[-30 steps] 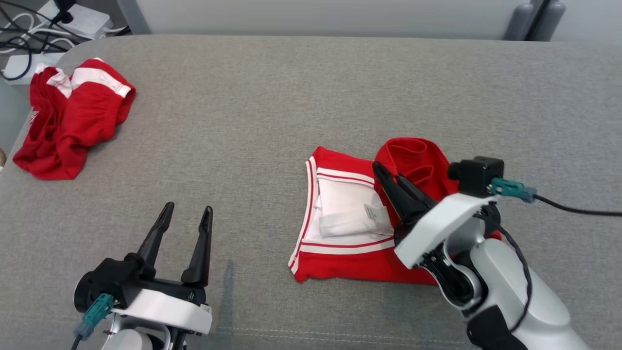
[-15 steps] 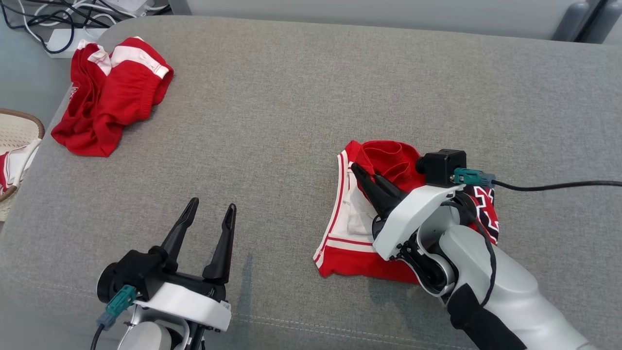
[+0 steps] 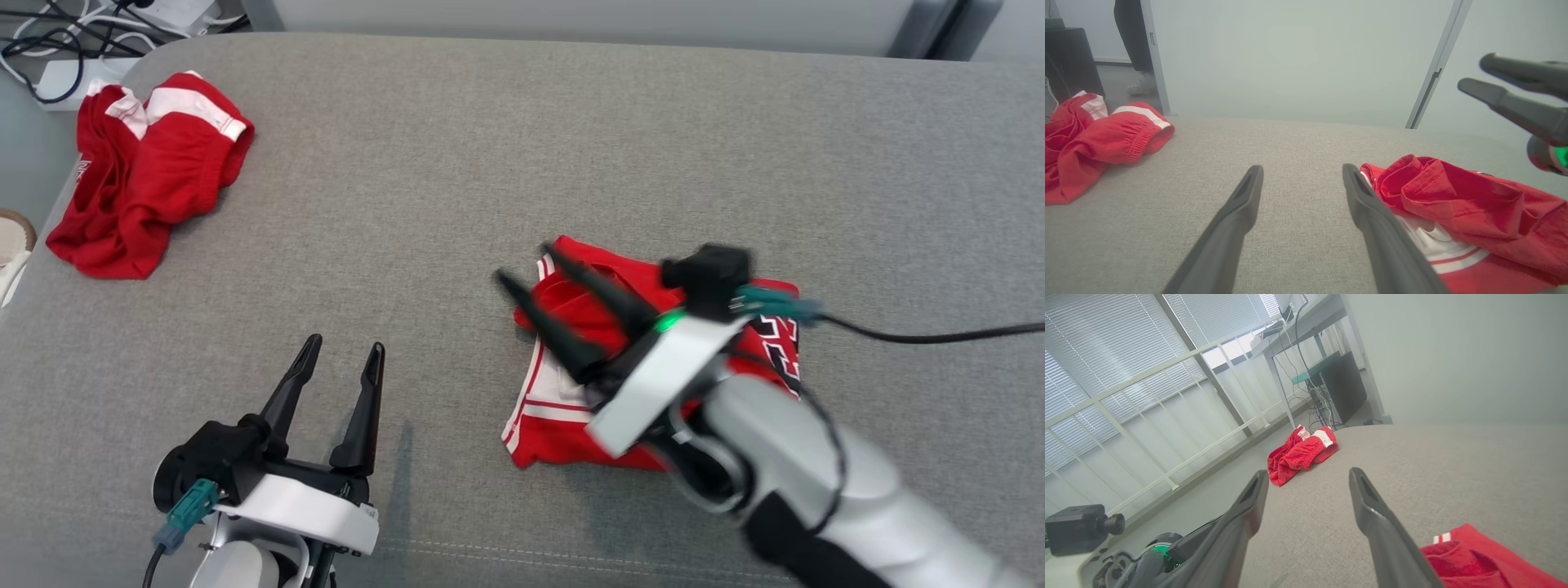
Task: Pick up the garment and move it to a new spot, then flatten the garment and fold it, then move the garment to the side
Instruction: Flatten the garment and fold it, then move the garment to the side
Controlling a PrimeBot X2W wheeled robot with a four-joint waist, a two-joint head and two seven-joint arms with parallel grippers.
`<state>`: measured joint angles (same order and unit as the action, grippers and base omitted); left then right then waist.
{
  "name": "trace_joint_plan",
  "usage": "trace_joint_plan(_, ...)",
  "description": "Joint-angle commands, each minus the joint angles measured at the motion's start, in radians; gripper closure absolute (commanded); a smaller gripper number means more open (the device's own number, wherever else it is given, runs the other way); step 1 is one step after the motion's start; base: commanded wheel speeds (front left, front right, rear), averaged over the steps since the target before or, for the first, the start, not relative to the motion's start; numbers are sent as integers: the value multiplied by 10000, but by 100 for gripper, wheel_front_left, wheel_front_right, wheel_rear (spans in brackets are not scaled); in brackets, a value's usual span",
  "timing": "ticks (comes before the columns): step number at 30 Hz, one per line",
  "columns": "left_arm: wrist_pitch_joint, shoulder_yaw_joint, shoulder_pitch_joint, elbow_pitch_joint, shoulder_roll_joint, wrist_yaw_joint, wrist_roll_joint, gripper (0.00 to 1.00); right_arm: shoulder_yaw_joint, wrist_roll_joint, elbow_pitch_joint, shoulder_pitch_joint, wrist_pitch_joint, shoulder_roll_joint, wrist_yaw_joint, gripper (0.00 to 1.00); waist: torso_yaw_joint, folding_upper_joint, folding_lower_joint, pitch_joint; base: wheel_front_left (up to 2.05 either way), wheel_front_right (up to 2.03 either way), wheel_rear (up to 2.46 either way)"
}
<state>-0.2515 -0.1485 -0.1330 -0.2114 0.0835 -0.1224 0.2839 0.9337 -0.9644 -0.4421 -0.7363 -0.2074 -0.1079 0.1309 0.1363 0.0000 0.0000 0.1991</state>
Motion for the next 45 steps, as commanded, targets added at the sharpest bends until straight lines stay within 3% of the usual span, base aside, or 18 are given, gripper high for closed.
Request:
trace_joint_plan(1, -103, 392, -302, 168, 162, 19, 46, 0, -504, 438, 474, 216, -325, -519, -2, 0, -130, 0, 0, -89, 0, 0, 0)
trace_joint_plan(4, -103, 487, -243, 161, 228, 146, -32, 0, -1878, 1467, 783, 891, -510, -1371, -2, 0, -317, 0, 0, -185, 0, 0, 0)
trace_joint_plan(6, -103, 613, -203, 216, 286, 260, -77, 0, -4324, 3191, 1268, 2216, -538, -1938, -2, 0, -506, 0, 0, -258, 0, 0, 0)
trace_joint_plan(8, -103, 744, -175, 251, 353, 304, -65, 0, -5777, 4389, 1584, 3314, -540, -1988, -2, 0, -613, 0, 0, -298, 0, 0, 0)
trace_joint_plan(14, -103, 1006, 53, 230, 450, 409, -43, 0, -7365, 5654, 1609, 5046, -542, -1628, -2, 0, -778, 0, 0, -503, 0, 0, 0)
trace_joint_plan(28, -103, 1191, 497, 292, 532, 512, -25, 0, -7956, 5987, 1160, 5696, -543, -1102, -2, 0, -812, 0, 0, -857, 0, 0, 0)
trace_joint_plan(35, -103, 1038, 350, 390, 500, 492, -53, 0, -7670, 5623, -850, 4683, -543, -1160, -2, 0, -519, 0, 0, -708, 0, 0, 0)
trace_joint_plan(45, -103, 970, 230, 559, 388, 441, -41, 0, -6124, 4564, -3317, 3028, -406, -944, -2, 0, 46, 0, 0, -357, 0, 0, 0)
